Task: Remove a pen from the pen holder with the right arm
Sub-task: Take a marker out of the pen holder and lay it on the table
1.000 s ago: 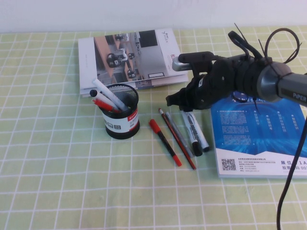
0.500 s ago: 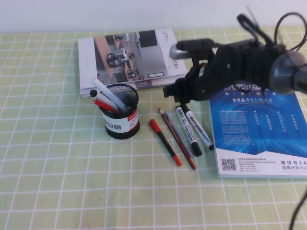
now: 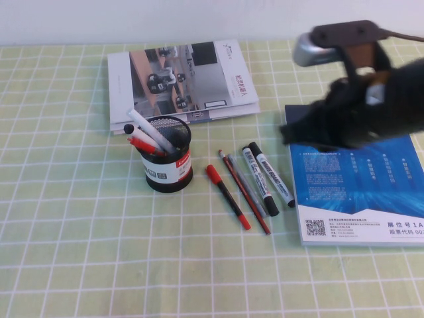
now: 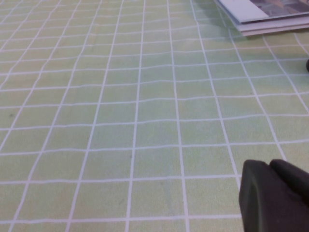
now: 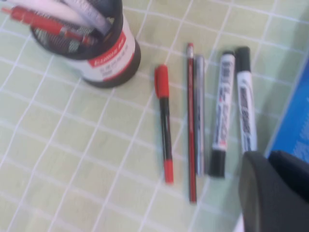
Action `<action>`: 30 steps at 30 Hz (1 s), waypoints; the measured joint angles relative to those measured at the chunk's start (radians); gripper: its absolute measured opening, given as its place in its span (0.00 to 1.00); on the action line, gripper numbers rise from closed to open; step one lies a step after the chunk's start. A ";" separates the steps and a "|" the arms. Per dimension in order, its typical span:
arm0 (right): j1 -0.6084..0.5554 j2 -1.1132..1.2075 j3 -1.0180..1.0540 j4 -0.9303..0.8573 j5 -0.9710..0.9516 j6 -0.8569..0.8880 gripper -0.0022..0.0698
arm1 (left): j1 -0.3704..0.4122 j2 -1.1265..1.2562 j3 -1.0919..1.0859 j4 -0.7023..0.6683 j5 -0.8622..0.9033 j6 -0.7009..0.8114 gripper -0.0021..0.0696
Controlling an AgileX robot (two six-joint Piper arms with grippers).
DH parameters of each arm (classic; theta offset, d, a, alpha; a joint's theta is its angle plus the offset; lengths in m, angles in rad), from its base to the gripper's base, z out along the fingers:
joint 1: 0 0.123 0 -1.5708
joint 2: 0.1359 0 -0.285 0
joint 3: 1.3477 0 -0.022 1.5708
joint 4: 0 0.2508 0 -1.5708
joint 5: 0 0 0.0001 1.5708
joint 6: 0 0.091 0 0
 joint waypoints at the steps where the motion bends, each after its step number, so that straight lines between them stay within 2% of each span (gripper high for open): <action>1: 0.000 -0.036 0.027 -0.001 0.002 0.000 0.01 | 0.000 0.000 0.000 0.000 0.000 0.000 0.02; 6: 0.000 -0.240 0.174 -0.001 0.011 0.000 0.01 | 0.000 0.000 0.000 0.000 0.000 0.000 0.02; 10: 0.000 -0.354 0.248 0.037 0.092 0.000 0.01 | 0.000 0.000 0.000 0.000 0.000 0.000 0.02; 15: 0.000 -0.398 0.261 0.052 0.264 0.000 0.01 | 0.000 0.000 0.000 0.000 0.000 0.000 0.02; 20: 0.000 -0.405 0.261 0.028 0.319 -0.039 0.01 | 0.000 0.000 0.000 0.000 0.000 0.000 0.02; 25: -0.005 -0.414 0.284 0.011 0.275 -0.055 0.01 | 0.000 0.000 0.000 0.000 0.000 0.000 0.02; 30: -0.124 -0.511 0.444 0.081 0.039 -0.221 0.01 | 0.000 0.000 0.000 0.000 0.000 0.000 0.02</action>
